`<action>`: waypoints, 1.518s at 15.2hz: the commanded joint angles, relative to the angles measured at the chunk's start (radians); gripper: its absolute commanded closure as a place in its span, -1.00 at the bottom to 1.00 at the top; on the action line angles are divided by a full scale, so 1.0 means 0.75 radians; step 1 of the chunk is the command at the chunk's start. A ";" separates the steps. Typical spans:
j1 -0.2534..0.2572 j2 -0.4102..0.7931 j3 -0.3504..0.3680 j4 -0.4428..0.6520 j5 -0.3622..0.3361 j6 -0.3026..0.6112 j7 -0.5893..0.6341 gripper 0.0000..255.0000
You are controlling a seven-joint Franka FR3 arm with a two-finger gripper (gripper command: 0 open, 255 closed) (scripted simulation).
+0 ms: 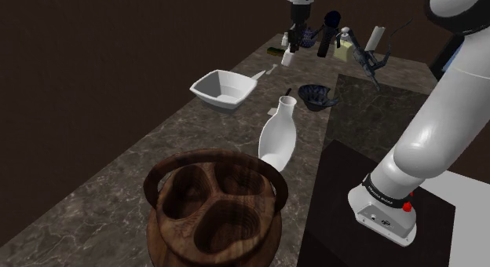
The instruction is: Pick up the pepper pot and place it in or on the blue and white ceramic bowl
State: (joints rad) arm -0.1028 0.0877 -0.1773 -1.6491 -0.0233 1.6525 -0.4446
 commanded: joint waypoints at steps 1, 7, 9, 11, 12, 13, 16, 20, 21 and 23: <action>-0.009 -0.096 -0.011 -0.106 -0.018 0.012 -0.018 1.00; -0.040 -0.390 -0.038 -0.389 -0.081 0.009 -0.060 1.00; -0.055 -0.484 -0.048 -0.467 -0.104 -0.004 -0.077 1.00; -0.071 -0.576 -0.057 -0.538 -0.127 -0.023 -0.095 1.00; -0.079 -0.622 -0.063 -0.571 -0.139 -0.034 -0.105 1.00; -0.082 -0.635 -0.064 -0.580 -0.143 -0.037 -0.108 1.00; -0.084 -0.639 -0.067 -0.637 -0.146 0.016 -0.105 1.00; -0.086 -0.640 -0.072 -0.709 -0.149 0.087 -0.101 1.00; -0.086 -0.639 -0.073 -0.727 -0.150 0.105 -0.100 1.00; -0.087 -0.637 -0.076 -0.761 -0.152 0.141 -0.098 1.00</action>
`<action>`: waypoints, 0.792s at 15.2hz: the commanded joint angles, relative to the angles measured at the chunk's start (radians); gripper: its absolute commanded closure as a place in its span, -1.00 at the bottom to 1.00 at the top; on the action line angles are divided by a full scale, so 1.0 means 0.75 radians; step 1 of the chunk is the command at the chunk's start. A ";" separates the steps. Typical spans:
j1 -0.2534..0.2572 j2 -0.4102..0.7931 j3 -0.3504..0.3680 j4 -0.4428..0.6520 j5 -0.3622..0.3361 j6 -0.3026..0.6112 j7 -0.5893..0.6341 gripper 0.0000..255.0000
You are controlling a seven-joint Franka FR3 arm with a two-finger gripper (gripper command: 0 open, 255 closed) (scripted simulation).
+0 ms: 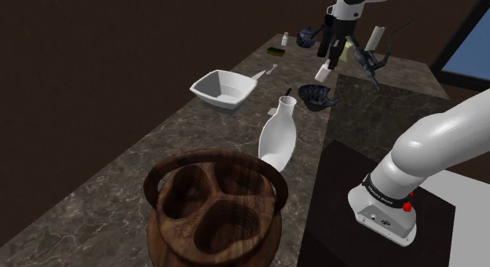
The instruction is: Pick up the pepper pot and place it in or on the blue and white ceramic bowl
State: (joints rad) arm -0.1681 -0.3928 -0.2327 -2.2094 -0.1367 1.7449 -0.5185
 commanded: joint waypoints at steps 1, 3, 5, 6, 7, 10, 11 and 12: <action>-0.001 0.005 -0.003 -0.030 -0.001 0.036 0.001 1.00; -0.002 0.009 -0.006 -0.063 -0.003 0.072 0.003 1.00; -0.002 0.014 -0.009 -0.094 -0.004 0.109 0.004 1.00; -0.003 0.017 -0.010 -0.110 -0.005 0.127 0.005 1.00; -0.003 0.020 -0.012 -0.125 -0.006 0.145 0.005 1.00; -0.004 0.033 -0.017 -0.170 -0.008 0.204 0.007 1.00; -0.004 0.033 -0.017 -0.171 -0.008 0.204 0.007 1.00; -0.004 0.033 -0.017 -0.170 -0.008 0.204 0.007 1.00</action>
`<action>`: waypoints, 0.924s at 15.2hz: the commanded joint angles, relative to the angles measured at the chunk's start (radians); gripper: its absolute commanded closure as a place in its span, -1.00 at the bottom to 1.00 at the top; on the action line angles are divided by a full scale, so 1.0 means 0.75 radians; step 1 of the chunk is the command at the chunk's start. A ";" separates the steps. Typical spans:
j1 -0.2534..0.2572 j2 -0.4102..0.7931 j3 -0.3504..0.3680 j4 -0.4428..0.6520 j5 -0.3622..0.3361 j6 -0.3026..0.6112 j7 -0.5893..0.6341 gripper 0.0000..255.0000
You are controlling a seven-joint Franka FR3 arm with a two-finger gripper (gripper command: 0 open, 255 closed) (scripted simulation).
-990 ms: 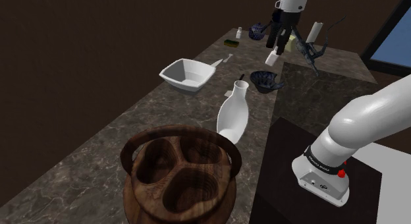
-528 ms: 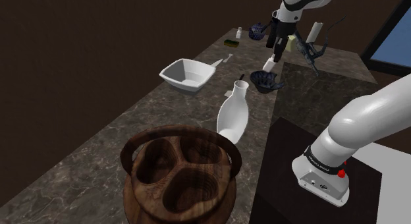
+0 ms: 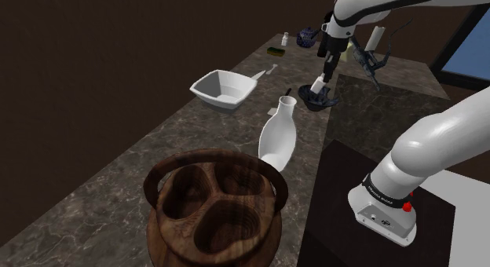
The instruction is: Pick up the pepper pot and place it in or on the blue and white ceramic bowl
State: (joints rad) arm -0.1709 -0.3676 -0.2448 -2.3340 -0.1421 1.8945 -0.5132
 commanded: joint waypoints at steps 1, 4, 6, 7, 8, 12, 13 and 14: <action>0.000 -0.001 -0.001 -0.004 -0.001 0.004 0.000 1.00; 0.000 -0.001 -0.001 -0.004 -0.001 0.004 0.000 1.00; 0.000 -0.001 -0.001 -0.004 -0.001 0.004 0.000 -1.00; 0.000 -0.001 -0.001 -0.004 -0.001 0.004 0.000 -1.00; 0.000 -0.001 -0.001 -0.004 -0.001 0.004 0.000 -1.00; 0.001 -0.007 0.004 0.036 0.002 -0.042 -0.001 -1.00; 0.003 -0.011 0.008 0.077 0.005 -0.087 -0.001 -1.00; 0.005 -0.013 0.012 0.120 0.008 -0.132 -0.002 -1.00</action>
